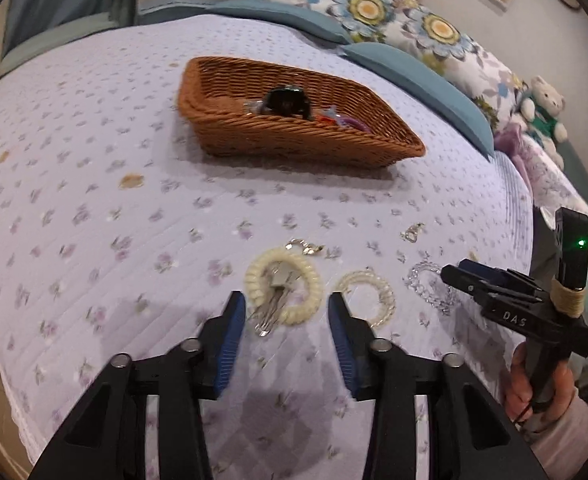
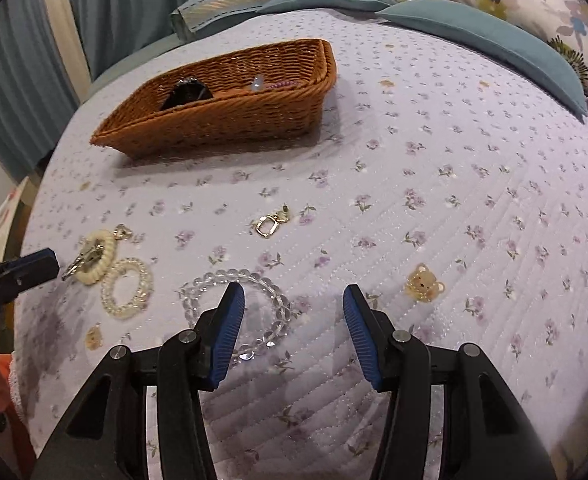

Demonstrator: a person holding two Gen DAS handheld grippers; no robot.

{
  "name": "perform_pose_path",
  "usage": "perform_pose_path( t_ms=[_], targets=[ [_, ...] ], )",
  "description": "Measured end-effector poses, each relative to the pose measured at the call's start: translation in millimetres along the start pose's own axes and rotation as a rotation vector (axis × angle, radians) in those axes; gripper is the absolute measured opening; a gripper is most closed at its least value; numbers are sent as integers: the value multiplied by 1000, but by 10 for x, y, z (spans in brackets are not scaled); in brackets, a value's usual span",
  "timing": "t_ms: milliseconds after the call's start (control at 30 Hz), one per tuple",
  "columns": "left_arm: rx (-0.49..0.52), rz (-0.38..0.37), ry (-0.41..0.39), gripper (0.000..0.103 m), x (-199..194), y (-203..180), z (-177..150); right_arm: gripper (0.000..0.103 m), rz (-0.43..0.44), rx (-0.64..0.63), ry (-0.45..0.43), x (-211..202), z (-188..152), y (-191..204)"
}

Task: Organize jewelry
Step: 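Grasp the keys on the cream coil with the left tool while the right tool grasps the clear bead bracelet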

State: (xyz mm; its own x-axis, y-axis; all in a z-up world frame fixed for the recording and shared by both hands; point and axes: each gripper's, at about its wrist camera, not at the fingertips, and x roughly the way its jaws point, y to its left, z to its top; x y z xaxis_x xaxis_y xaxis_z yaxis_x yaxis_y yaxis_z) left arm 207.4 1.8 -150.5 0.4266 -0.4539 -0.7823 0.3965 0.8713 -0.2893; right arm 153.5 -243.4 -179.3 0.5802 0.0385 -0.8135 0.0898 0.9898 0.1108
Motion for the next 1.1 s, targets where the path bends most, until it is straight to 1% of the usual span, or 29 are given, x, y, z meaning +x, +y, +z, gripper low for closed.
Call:
perform_pose_path(
  t_ms=[67,133,267,400,533,667,733,800,867,933,1000,1033,1067,1100],
  targets=[
    [43,1,27,35,107,-76,42,56,-24,-17,-1,20,-16,46],
    [63,35,58,32,231,-108,52,56,-52,-35,-4,27,-12,89],
    [67,17,38,32,294,-116,51,56,-84,-63,8,93,-6,134],
    [84,50,29,32,346,-177,58,56,-128,-103,15,126,-14,214],
    [71,55,25,32,360,-193,50,55,-155,-108,16,143,-11,241],
    [46,33,29,32,360,-152,41,55,-169,-116,17,147,-13,270],
    [37,25,25,32,358,-139,39,53,-181,-132,13,150,-18,302],
    [26,14,15,32,347,-118,20,43,-168,-141,10,132,-34,335],
    [26,-2,-1,32,325,-86,-12,38,-161,-156,6,126,-42,360],
    [28,-14,-11,32,309,-61,-36,31,-136,-165,8,130,-33,380],
    [25,-23,-16,32,324,-51,-32,19,-122,-174,9,132,-39,397],
    [21,-23,-17,32,341,-50,-26,16,-115,-181,8,123,-46,412],
    [21,-20,-16,30,358,-58,-22,10,-104,-183,6,113,-54,414],
    [32,-1,-15,28,374,-88,-21,10,-97,-181,1,96,-65,412]
  ],
)
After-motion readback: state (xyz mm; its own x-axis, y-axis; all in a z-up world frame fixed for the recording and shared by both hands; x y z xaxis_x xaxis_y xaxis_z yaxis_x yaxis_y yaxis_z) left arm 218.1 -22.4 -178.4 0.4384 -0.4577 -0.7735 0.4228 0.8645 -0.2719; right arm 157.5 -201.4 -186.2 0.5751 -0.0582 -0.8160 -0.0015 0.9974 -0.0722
